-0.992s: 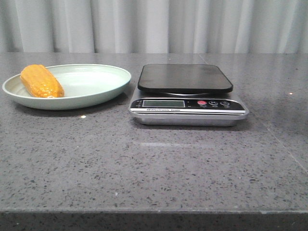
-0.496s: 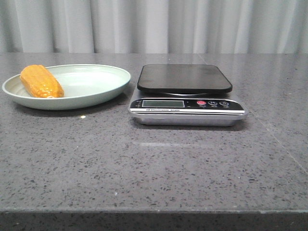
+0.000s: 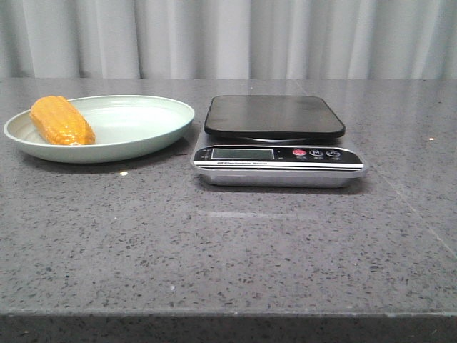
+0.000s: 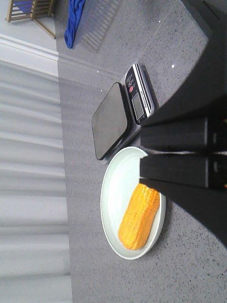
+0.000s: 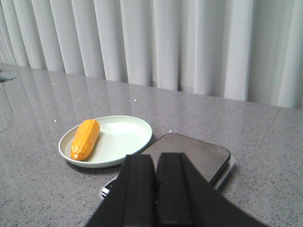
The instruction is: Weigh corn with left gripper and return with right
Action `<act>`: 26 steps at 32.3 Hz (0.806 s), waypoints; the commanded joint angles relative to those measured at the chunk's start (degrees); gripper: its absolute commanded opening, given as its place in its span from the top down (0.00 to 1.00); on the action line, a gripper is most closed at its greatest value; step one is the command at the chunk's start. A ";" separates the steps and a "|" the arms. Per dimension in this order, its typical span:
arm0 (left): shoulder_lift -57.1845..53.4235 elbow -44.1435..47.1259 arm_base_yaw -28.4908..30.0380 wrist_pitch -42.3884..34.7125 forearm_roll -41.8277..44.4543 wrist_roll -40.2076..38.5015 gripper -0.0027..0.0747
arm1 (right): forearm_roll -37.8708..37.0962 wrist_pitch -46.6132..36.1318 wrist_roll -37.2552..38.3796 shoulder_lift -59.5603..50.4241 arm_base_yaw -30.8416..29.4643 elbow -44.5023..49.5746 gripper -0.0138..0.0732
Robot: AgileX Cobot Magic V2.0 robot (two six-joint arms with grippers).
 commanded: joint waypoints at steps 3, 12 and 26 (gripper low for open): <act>0.09 -1.27 -0.05 -4.29 0.50 0.06 0.80 | -0.72 -4.12 -0.62 0.25 -0.37 -1.41 0.67; 0.09 -1.00 -0.05 -4.29 0.50 0.06 0.80 | -0.72 -4.12 -0.62 0.25 -0.37 -1.41 0.67; 0.09 12.11 23.66 -19.77 -6.04 14.04 0.80 | -0.72 -4.12 -0.62 0.25 -0.37 -1.41 0.67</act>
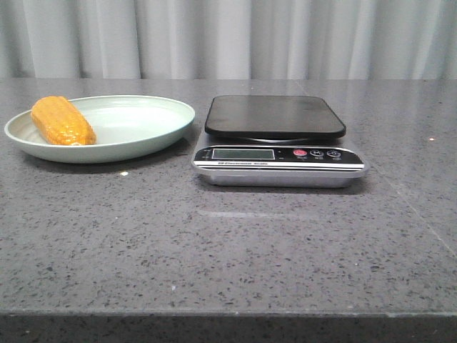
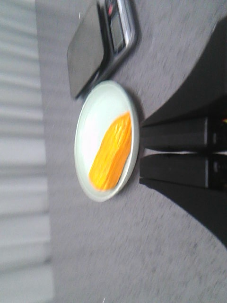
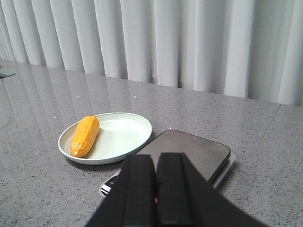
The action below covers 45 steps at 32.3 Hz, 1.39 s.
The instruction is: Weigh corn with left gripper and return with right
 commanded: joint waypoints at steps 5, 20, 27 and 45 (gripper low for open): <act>0.09 8.54 19.45 -19.75 -10.61 13.22 0.80 | -0.60 -4.38 -0.62 0.25 -0.37 -1.53 0.67; -1.24 17.59 25.99 -28.85 -12.79 13.15 0.80 | -0.60 -4.22 -0.62 0.25 -0.37 -1.53 0.67; -1.24 17.59 19.64 -29.23 -13.23 13.15 0.80 | -0.60 -4.22 -0.62 0.25 -0.37 -1.53 0.67; -1.24 17.59 19.26 -29.23 -13.23 13.15 0.80 | -0.60 -4.22 -0.62 0.25 -0.37 -1.53 0.67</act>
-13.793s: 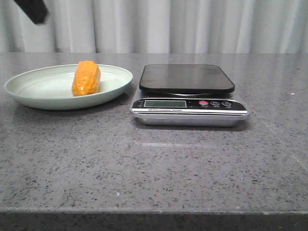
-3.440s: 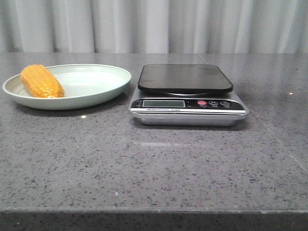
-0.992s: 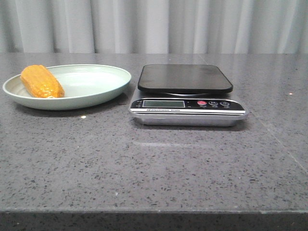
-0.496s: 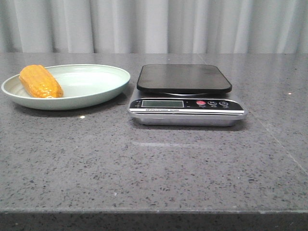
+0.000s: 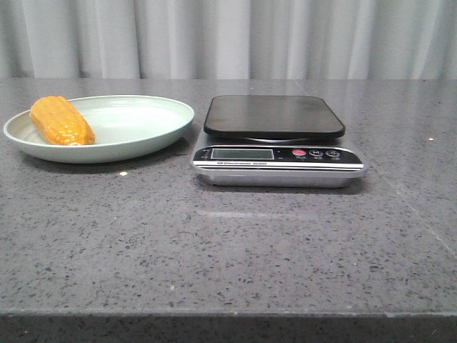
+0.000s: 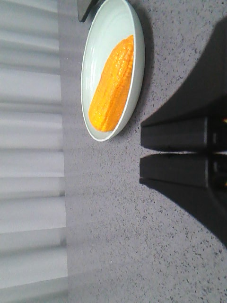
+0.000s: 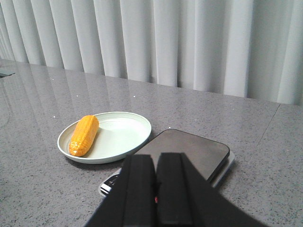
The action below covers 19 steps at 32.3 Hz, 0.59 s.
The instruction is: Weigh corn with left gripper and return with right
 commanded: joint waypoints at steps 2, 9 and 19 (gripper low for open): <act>-1.24 0.41 -0.33 -4.42 -0.50 -0.05 0.80 | -0.60 -4.22 -0.62 0.25 -0.37 -1.53 0.67; -1.24 0.41 -0.33 -4.42 -0.50 -0.05 0.80 | -0.60 -4.22 -0.62 0.25 -0.37 -1.53 0.67; -1.24 0.41 -0.33 -4.42 -0.50 -0.05 0.80 | -2.44 -4.84 -1.25 0.25 -9.83 2.22 0.67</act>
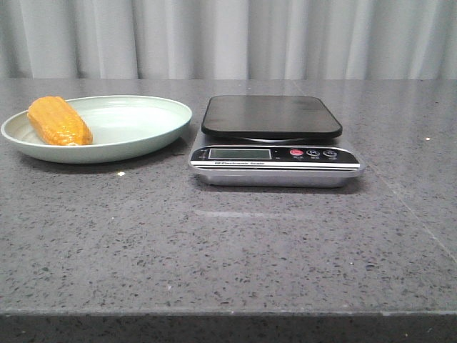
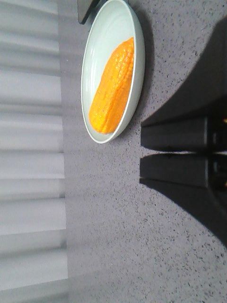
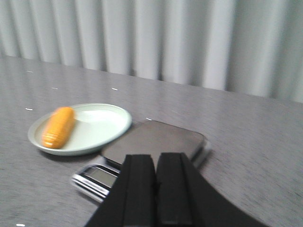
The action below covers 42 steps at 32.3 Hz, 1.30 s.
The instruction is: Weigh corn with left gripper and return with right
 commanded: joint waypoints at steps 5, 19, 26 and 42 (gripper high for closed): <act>-1.24 0.41 -0.33 -4.42 -0.38 -0.05 0.80 | -0.88 -5.67 -0.78 0.25 -14.20 3.19 0.67; -1.24 0.41 -0.33 -4.42 -0.38 -0.05 0.80 | 0.84 -6.09 -0.78 -18.24 -23.04 15.66 0.67; -1.10 0.41 -0.33 -4.42 -0.38 -0.05 0.80 | 4.72 -8.52 -0.78 -20.12 -23.32 19.47 0.67; -1.10 0.41 -0.33 -4.42 -0.38 -0.05 0.80 | 4.65 -10.61 -0.78 -20.17 -23.32 19.47 0.67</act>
